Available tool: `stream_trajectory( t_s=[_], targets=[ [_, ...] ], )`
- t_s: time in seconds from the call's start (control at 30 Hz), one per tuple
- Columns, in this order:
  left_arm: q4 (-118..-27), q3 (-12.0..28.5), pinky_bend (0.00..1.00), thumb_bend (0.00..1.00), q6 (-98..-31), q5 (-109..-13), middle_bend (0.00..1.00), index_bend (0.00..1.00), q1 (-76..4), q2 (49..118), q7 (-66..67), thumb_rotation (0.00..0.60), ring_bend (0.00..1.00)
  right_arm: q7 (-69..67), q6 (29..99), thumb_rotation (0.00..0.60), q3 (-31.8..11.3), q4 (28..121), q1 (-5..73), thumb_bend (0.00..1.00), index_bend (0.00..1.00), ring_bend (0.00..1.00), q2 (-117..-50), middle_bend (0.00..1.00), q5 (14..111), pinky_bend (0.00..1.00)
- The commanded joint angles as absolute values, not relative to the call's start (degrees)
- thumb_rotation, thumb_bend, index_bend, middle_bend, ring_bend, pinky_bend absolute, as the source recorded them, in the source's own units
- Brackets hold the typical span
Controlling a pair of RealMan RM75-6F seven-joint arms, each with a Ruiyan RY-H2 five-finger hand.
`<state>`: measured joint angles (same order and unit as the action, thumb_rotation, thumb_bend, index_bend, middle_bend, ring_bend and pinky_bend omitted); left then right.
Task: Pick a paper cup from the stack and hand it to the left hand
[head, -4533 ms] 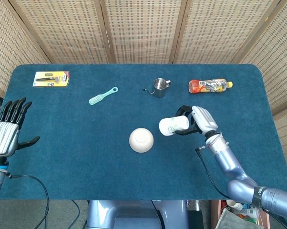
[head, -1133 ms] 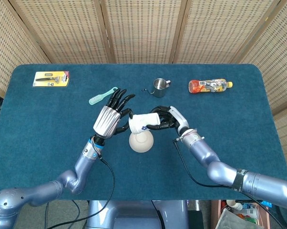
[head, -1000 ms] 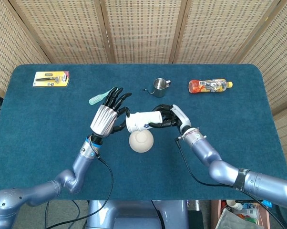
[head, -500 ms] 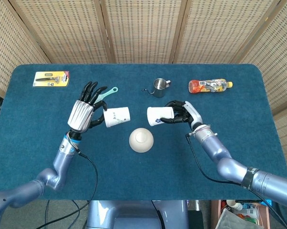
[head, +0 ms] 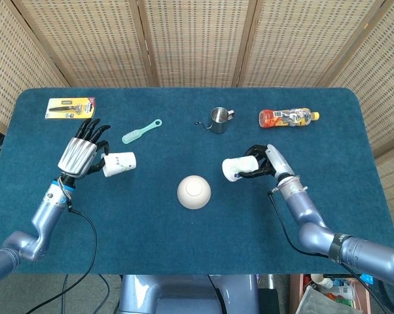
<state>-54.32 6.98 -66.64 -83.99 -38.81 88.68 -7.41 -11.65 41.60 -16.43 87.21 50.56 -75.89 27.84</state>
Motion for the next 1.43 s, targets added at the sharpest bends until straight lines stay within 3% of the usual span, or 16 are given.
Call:
stream_trajectory(
  t_s=[0.03,0.13,0.2,0.23,0.3,0.37,0.43,0.63,0.77,0.93,1.23,1.43],
  targets=[
    [-56.9,5.5,0.0,0.5,-59.6,-81.0,0.15,0.72,-38.9,85.4,-3.2,0.6,0.03,-8.5,44.2,0.6,-14.8,85.8,50.6,0.32,0.57,0.49,-77.5,0.59,29.5,0.65],
    [-58.0,6.0,0.0,0.5,-57.6,-79.3,0.06,0.64,-39.2,84.7,-1.0,0.6,0.01,-5.2,46.8,0.6,-13.5,85.1,50.5,0.32,0.57,0.49,-78.4,0.58,31.8,0.65],
    [-58.1,6.4,0.0,0.48,-57.1,-78.5,0.0,0.39,-39.2,84.7,-0.2,0.6,0.0,-2.7,48.4,0.6,-12.4,84.7,50.4,0.27,0.51,0.43,-78.7,0.5,33.6,0.58],
    [-58.4,6.6,0.0,0.46,-56.7,-77.9,0.0,0.3,-39.2,84.5,0.0,0.6,0.0,-1.3,48.9,0.6,-11.6,84.9,50.3,0.22,0.45,0.38,-78.6,0.43,35.2,0.52],
    [-59.0,6.8,0.0,0.35,-56.4,-77.6,0.0,0.07,-39.2,84.1,0.2,0.6,0.0,-0.7,49.0,0.6,-11.1,85.3,49.9,0.06,0.22,0.19,-78.4,0.21,36.7,0.33],
    [-59.8,7.0,0.0,0.28,-56.3,-77.3,0.0,0.0,-39.1,83.5,0.5,0.6,0.0,-0.4,48.1,0.6,-10.7,86.1,49.6,0.0,0.04,0.03,-77.5,0.02,38.3,0.15],
    [-60.8,7.3,0.0,0.24,-56.7,-77.0,0.0,0.0,-38.8,82.7,0.8,0.6,0.0,-0.4,47.9,0.6,-10.6,87.2,49.1,0.0,0.0,0.0,-76.6,0.0,40.0,0.09],
    [-66.2,9.0,0.0,0.21,-59.7,-75.4,0.0,0.0,-36.9,78.1,0.8,0.6,0.0,-2.5,52.1,0.6,-10.8,92.7,45.4,0.0,0.0,0.0,-73.0,0.0,48.9,0.06],
    [-74.5,10.5,0.0,0.21,-66.4,-73.6,0.0,0.0,-32.1,72.5,-0.3,0.6,0.0,-5.1,60.4,0.6,-7.7,97.1,39.2,0.0,0.0,0.0,-67.7,0.0,63.8,0.05],
    [-83.9,9.7,0.0,0.21,-73.5,-72.0,0.0,0.0,-25.7,68.4,1.0,0.6,0.0,-6.5,72.1,0.6,-3.2,93.6,31.7,0.0,0.0,0.0,-65.6,0.0,77.9,0.02],
    [-93.7,5.3,0.0,0.21,-82.7,-70.8,0.0,0.0,-15.6,67.4,2.8,0.6,0.0,-2.4,87.0,0.6,0.9,91.7,21.4,0.0,0.0,0.0,-66.2,0.0,86.7,0.0],
    [-94.9,2.8,0.0,0.21,-88.0,-74.8,0.0,0.0,-11.5,68.8,3.0,0.6,0.0,5.3,93.6,0.6,2.4,92.5,16.0,0.0,0.0,0.0,-67.8,0.0,89.2,0.0]
  ],
)
